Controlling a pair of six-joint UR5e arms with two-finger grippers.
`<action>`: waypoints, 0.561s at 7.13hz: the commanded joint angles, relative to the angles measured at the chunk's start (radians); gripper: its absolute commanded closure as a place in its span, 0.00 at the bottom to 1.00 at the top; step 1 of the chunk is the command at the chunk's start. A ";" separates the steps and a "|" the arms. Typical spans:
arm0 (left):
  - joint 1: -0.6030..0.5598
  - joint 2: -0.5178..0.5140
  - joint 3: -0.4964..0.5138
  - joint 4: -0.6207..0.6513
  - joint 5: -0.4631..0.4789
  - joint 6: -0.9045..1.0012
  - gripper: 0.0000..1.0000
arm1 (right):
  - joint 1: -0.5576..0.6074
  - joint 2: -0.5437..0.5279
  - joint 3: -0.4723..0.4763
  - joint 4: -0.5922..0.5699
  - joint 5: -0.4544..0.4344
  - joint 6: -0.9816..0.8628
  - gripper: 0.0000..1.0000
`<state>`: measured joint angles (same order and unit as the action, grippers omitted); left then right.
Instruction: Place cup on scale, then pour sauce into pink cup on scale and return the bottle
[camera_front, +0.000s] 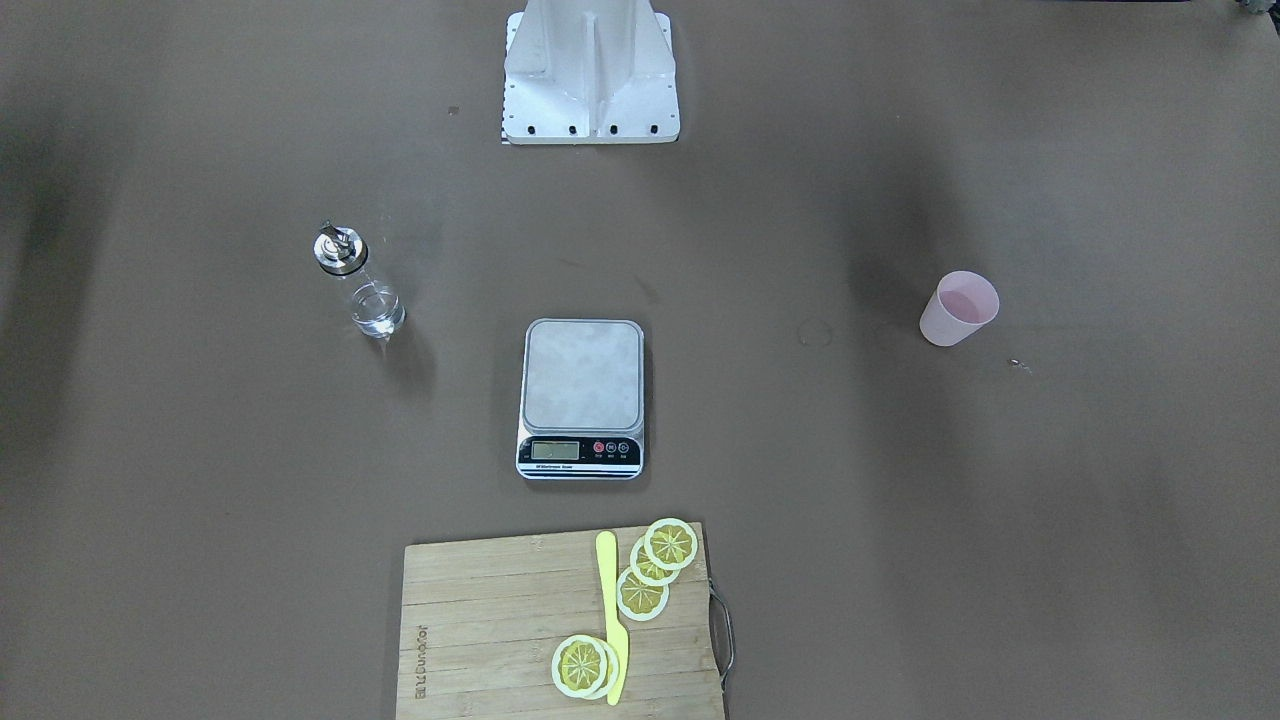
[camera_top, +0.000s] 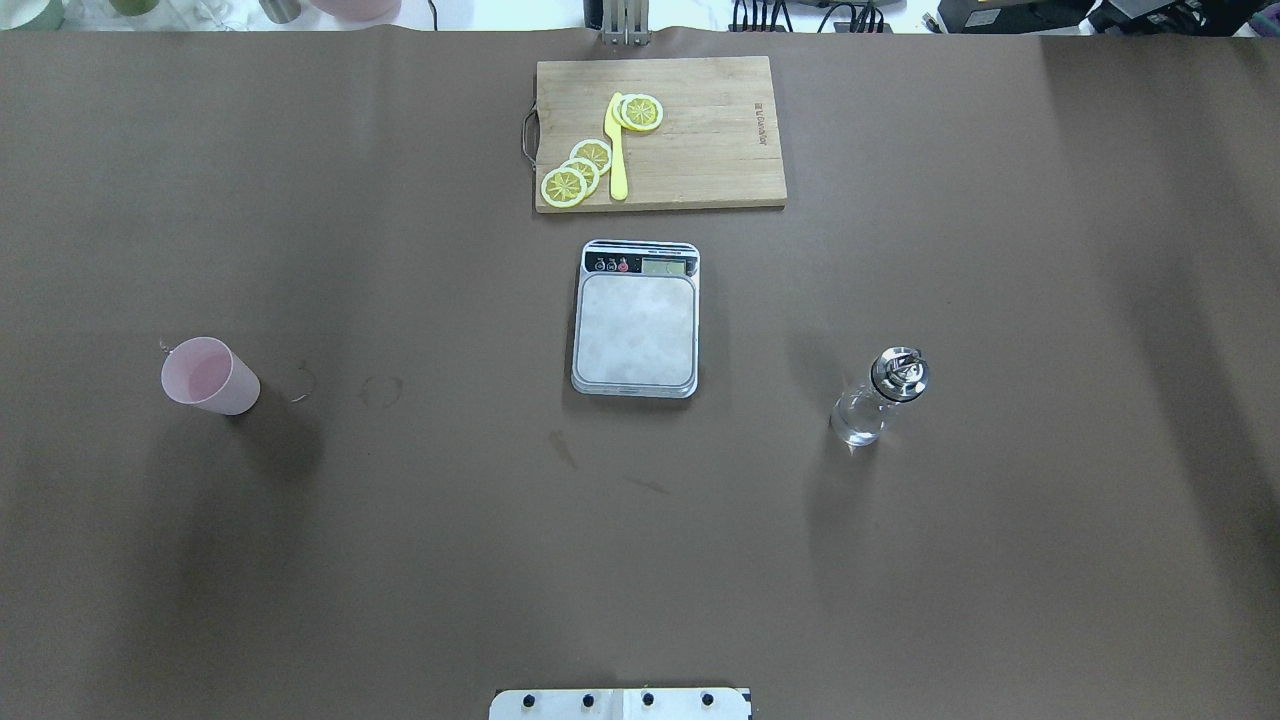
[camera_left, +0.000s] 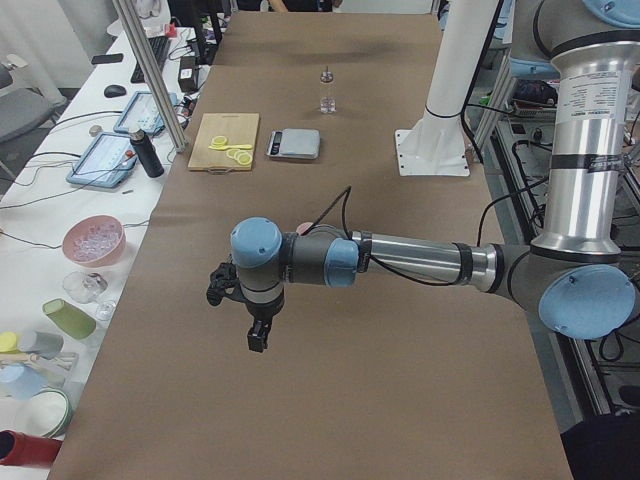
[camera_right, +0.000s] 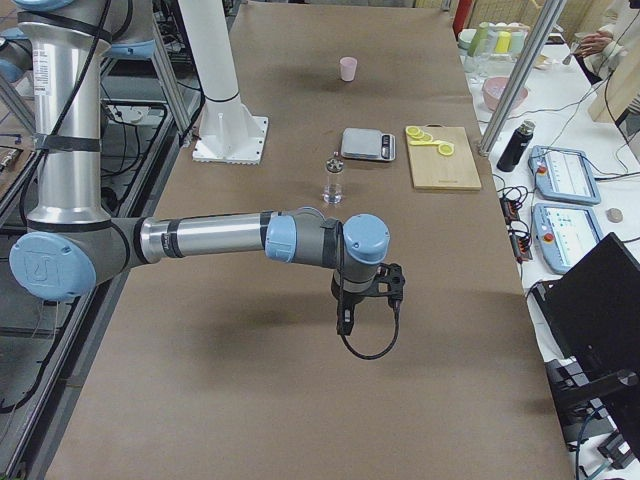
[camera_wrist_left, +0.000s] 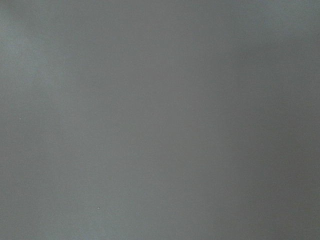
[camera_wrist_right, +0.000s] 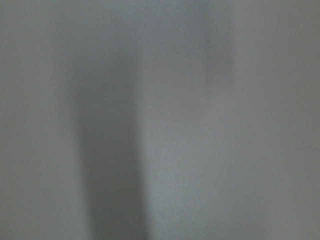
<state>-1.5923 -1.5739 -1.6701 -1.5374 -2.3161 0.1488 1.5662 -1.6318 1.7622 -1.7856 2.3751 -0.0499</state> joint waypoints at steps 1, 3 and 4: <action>0.000 0.003 -0.007 0.003 -0.002 -0.003 0.02 | 0.000 -0.002 0.002 0.000 0.053 0.002 0.00; 0.000 0.006 -0.006 0.002 0.003 -0.006 0.02 | 0.000 -0.010 0.002 0.000 0.050 -0.005 0.00; 0.002 0.005 0.000 0.000 0.007 -0.006 0.02 | 0.000 -0.007 -0.001 0.002 0.050 -0.001 0.00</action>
<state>-1.5919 -1.5690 -1.6734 -1.5354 -2.3131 0.1438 1.5662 -1.6390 1.7639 -1.7852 2.4237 -0.0521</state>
